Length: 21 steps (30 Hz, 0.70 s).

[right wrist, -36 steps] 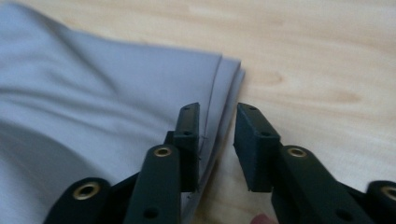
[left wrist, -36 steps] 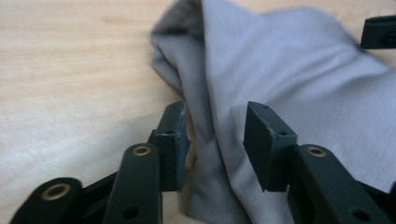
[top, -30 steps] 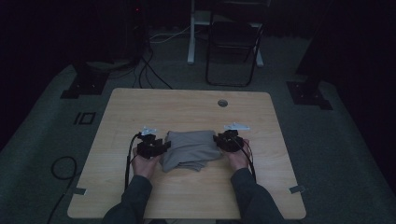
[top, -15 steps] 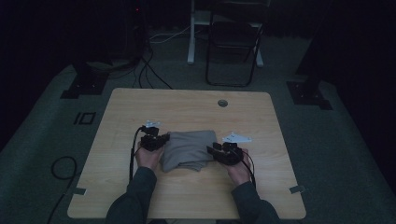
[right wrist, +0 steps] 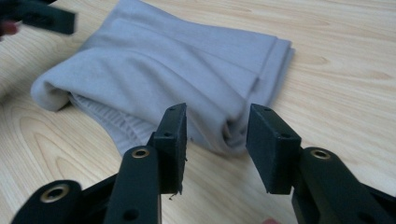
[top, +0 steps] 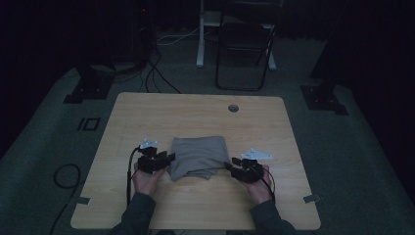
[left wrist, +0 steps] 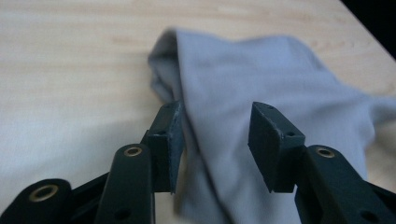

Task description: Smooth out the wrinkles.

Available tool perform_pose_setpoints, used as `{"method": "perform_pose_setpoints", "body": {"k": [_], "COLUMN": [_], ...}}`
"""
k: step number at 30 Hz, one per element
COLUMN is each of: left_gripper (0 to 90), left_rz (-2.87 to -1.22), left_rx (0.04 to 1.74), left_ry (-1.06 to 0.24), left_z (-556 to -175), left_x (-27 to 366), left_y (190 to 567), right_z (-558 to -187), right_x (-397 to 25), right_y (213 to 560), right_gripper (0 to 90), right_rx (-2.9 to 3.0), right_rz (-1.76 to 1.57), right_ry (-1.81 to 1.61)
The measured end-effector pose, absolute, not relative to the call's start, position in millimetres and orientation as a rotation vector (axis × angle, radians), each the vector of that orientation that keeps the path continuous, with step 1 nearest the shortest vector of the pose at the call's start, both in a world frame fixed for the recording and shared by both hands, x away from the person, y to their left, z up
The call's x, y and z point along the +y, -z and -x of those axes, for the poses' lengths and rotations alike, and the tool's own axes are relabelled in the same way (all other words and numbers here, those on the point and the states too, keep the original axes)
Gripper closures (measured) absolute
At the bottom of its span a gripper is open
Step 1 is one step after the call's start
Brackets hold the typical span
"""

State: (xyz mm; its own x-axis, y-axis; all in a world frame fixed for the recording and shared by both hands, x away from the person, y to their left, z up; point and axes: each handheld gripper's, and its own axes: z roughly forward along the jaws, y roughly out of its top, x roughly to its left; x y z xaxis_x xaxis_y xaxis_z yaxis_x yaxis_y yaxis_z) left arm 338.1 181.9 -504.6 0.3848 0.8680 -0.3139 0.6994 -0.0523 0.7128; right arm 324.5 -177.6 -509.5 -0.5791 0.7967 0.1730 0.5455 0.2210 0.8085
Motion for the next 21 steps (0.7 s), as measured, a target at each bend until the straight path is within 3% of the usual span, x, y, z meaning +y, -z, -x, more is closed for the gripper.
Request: {"method": "perform_pose_setpoints", "body": {"k": [13, 15, 16, 18, 20, 21], "left_gripper": [45.9, 45.9, 47.8, 65.3, 85.2, 87.0], "left_rz": [-1.874, -1.905, -1.922, -1.935, -1.926, -1.925], "left_rx": [1.333, 1.326, 1.319, 1.305, 1.289, 1.279], "left_ry": [-0.188, -0.168, -0.160, -0.140, -0.149, -0.169], "left_z": [-305.1, -305.6, -306.0, -306.9, -306.7, -306.1], "left_x": [177.8, 170.1, 166.3, 161.2, 160.0, 160.5], "left_y": [524.0, 528.9, 531.2, 533.1, 530.1, 527.1], "right_z": [-324.1, -326.3, -327.2, -326.9, -323.1, -320.7], "right_x": [-176.6, -173.8, -172.7, -171.5, -172.0, -173.0], "right_y": [516.9, 516.7, 517.0, 516.9, 514.2, 512.2], "right_gripper": [63.0, 67.6, 71.5, 85.6, 88.0, 88.4], "right_rx": [2.250, 2.250, 2.257, 2.260, 2.252, 2.247], "right_rz": [-1.274, -1.272, -1.276, -1.273, -1.241, -1.223], "right_ry": [-1.276, -1.275, -1.283, -1.285, -1.286, -1.289]}}
